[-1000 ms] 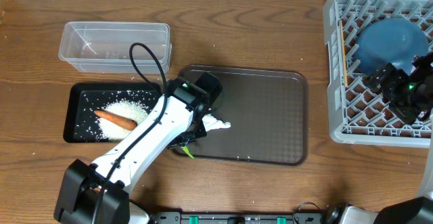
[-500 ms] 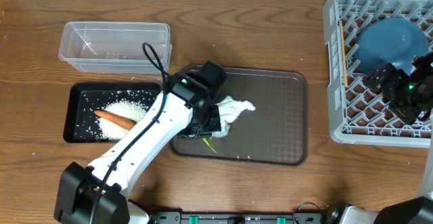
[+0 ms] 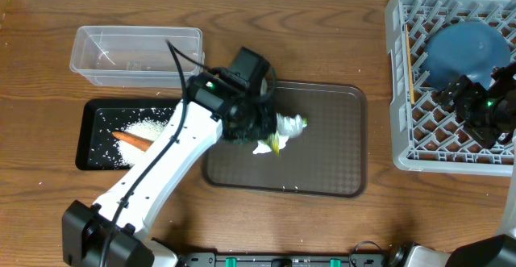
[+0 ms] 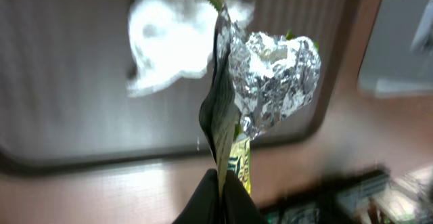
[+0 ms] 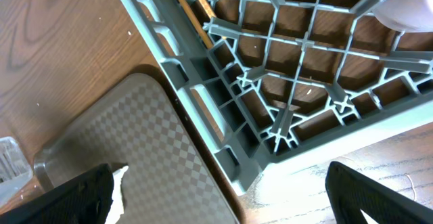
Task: Sort waste into correct bins and load items into the dishwasher rack
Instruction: 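Carry the wrapper left and drop it into the clear plastic container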
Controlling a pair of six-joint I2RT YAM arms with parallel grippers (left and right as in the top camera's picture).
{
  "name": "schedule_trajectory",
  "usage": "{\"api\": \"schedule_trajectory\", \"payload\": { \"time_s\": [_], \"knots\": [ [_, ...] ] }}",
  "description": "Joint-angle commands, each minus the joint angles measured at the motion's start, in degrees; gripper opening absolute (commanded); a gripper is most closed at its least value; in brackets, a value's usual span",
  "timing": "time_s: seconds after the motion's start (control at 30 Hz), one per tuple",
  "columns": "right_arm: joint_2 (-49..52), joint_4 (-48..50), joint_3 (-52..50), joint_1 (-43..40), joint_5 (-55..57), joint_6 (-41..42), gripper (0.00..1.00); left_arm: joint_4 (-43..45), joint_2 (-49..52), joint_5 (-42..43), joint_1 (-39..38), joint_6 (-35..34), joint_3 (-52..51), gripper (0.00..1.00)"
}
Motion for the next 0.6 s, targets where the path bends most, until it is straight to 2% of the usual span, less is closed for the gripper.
{"api": "schedule_trajectory", "payload": {
  "time_s": [0.0,0.07,0.2,0.37,0.57],
  "knots": [
    [-0.35,-0.07,0.28,-0.52,-0.17,-1.05,0.99,4.37,-0.90,-14.29,2.40,-4.17,1.33,0.06],
    [-0.35,-0.07,0.28,-0.52,-0.17,-1.05,0.99,9.18,-0.90,-21.66,3.85,-6.95,1.33,0.07],
    [-0.35,-0.07,0.28,-0.52,-0.17,-1.05,0.99,20.79,-0.83,-30.73,8.11,-6.88,1.31,0.08],
    [-0.35,-0.07,0.28,-0.52,-0.17,-1.05,0.99,30.36,0.70,-32.33,14.16,-6.86,1.31,0.08],
    [-0.35,-0.07,0.28,-0.52,-0.17,-1.05,0.99,35.39,6.40,-32.28,21.62,-6.93,1.31,0.08]
  ]
}}
